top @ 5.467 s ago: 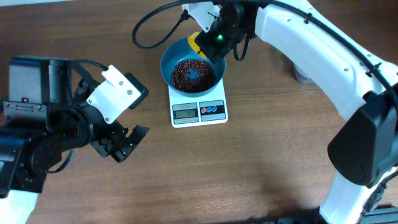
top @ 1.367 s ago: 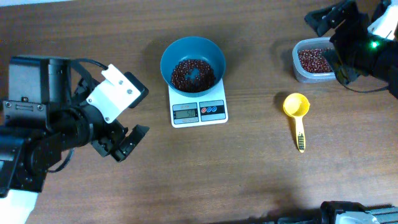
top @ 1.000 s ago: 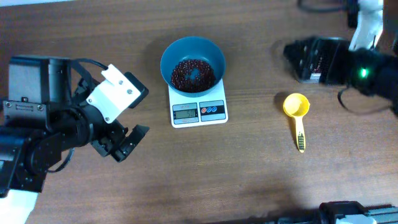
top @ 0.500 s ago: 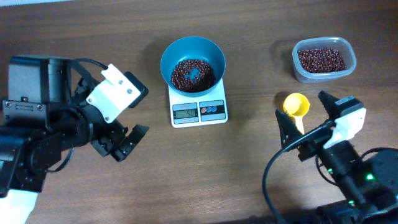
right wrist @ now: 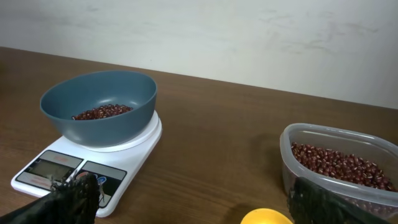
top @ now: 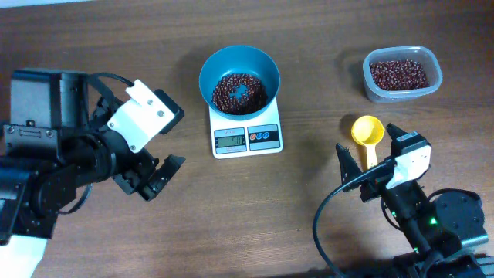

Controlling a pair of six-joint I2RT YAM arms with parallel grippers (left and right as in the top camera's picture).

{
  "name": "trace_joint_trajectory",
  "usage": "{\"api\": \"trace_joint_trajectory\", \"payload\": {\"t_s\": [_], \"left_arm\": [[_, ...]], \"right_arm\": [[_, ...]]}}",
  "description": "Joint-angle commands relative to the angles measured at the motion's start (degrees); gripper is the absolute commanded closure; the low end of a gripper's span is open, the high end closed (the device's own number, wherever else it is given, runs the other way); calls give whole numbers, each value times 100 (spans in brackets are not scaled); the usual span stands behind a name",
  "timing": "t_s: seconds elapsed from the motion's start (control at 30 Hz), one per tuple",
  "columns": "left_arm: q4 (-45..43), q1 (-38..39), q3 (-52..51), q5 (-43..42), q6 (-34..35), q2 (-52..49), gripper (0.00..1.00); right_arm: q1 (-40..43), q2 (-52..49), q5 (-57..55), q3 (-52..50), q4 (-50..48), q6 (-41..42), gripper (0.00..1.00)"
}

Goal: Scoop item into bowl and weigh 50g on scale

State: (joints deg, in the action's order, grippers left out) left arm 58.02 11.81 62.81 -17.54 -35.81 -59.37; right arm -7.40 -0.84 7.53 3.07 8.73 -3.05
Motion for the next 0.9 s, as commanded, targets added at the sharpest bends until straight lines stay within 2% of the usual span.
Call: {"api": "trace_joint_trajectory", "payload": {"t_s": [0.0,0.43,0.57,0.6,0.67,0.7,0.87], "left_arm": [[-2,-26,79,-7,-70,9,1],[-2,-26,79,-7,-70,7,1],[483,-26,79,-79,-22,9,1],[656,-26,76,90,345,9,1],[846,-26,72,758,1749,83,1],[929,-26,72,826,2011,166,1],[1322,-26,-4,940,2170,1311,1]], "right_arm": [[-48,63,-72,-66,-15,-15,1],[-48,63,-70,-66,-15,-15,1],[-48,63,-72,-66,-15,-15,1],[-48,63,-72,-66,-15,-15,1],[-48,63,-70,-66,-15,-15,1],[-48,63,-70,-66,-15,-15,1],[-48,63,-72,-66,-15,-15,1]]}}
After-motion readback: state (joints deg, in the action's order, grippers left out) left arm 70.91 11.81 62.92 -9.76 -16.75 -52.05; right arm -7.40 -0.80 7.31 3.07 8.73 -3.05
